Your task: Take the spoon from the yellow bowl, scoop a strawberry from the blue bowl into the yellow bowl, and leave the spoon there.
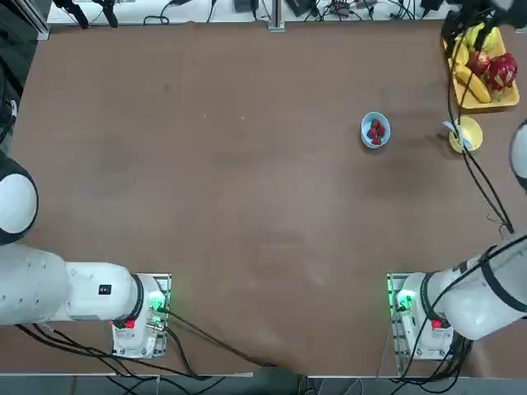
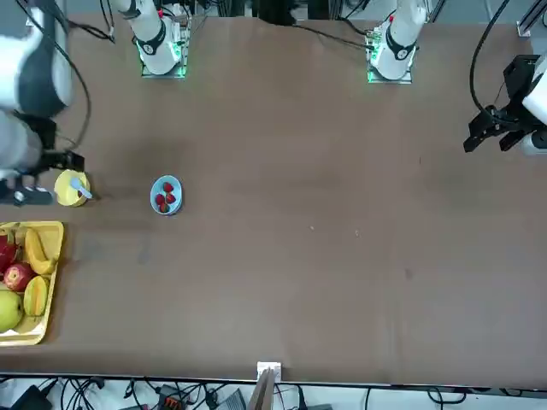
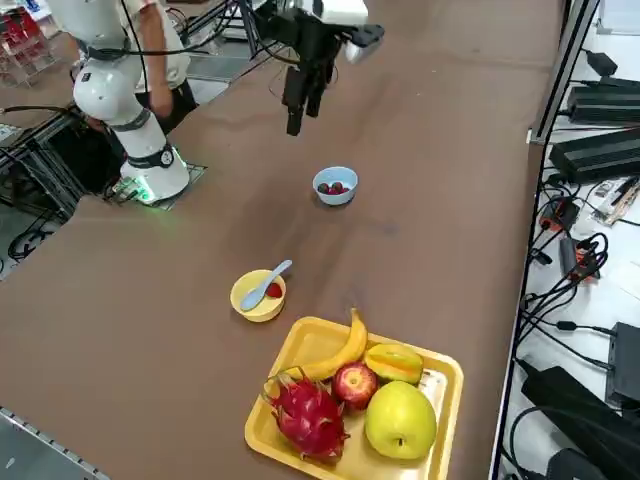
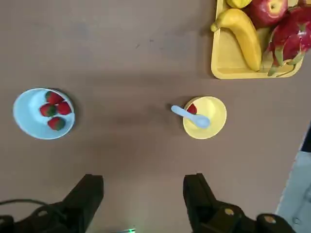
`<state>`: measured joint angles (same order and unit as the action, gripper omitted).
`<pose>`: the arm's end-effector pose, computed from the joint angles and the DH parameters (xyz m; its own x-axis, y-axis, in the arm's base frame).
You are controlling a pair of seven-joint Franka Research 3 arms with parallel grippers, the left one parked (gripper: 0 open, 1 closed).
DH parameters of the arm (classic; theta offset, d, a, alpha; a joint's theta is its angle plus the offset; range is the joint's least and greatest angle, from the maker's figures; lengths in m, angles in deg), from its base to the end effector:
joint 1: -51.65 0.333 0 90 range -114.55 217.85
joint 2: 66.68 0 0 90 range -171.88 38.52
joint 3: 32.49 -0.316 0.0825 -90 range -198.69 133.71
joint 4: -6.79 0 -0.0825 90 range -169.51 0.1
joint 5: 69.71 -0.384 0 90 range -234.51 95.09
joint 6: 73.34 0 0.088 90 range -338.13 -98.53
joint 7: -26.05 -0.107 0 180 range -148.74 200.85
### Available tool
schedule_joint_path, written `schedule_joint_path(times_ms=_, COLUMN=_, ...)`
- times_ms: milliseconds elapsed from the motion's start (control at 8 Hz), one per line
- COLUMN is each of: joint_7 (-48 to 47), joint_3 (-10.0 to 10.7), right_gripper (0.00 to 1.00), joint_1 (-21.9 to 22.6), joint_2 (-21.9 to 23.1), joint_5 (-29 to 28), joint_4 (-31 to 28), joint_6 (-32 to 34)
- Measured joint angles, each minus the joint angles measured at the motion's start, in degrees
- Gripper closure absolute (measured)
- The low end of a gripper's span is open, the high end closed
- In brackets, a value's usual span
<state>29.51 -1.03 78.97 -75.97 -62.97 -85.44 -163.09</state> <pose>0.5842 -0.0350 0.5279 0.9812 -0.0217 -0.1919 0.0149 -0.9821 0.1875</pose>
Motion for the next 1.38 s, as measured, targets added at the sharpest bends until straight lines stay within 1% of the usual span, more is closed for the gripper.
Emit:
schedule_joint_path(times_ms=250, joint_7=0.0, joint_3=0.0, right_gripper=0.0, joint_1=-1.7, joint_2=4.4, joint_5=-3.4, joint_4=-0.4, joint_6=0.9)
schedule_joint_path(times_ms=375, joint_7=0.0, joint_3=-0.6, right_gripper=0.0, joint_1=-2.9, joint_2=5.8, joint_5=-4.3, joint_4=-0.5, joint_6=1.1)
schedule_joint_path(times_ms=500, joint_7=0.0, joint_3=-3.4, right_gripper=0.0, joint_1=-5.7, joint_2=6.9, joint_5=-4.7, joint_4=-0.6, joint_6=1.1)
schedule_joint_path(times_ms=625, joint_7=0.0, joint_3=-9.3, right_gripper=0.0, joint_1=-10.9, joint_2=7.7, joint_5=-4.8, joint_4=-0.6, joint_6=1.1)
schedule_joint_path(times_ms=750, joint_7=-0.7, joint_3=-15.9, right_gripper=0.0, joint_1=-16.3, joint_2=8.3, joint_5=-4.8, joint_4=-0.6, joint_6=1.0)
schedule_joint_path(times_ms=875, joint_7=-2.0, joint_3=-21.1, right_gripper=0.0, joint_1=-20.5, joint_2=8.9, joint_5=-5.5, joint_4=-0.6, joint_6=0.8)
schedule_joint_path(times_ms=1000, joint_7=-3.2, joint_3=-25.0, right_gripper=0.0, joint_1=-23.8, joint_2=9.6, joint_5=-6.7, joint_4=-0.6, joint_6=0.7)
schedule_joint_path(times_ms=1125, joint_7=-3.5, joint_3=-27.7, right_gripper=0.0, joint_1=-26.5, joint_2=10.6, joint_5=-7.5, joint_4=-0.6, joint_6=0.6)
schedule_joint_path(times_ms=1250, joint_7=-3.5, joint_3=-29.6, right_gripper=0.0, joint_1=-28.6, joint_2=11.6, joint_5=-7.9, joint_4=-0.6, joint_6=0.7)
schedule_joint_path(times_ms=1375, joint_7=-3.5, joint_3=-30.9, right_gripper=0.0, joint_1=-30.1, joint_2=12.6, joint_5=-8.0, joint_4=-1.0, joint_6=0.6)
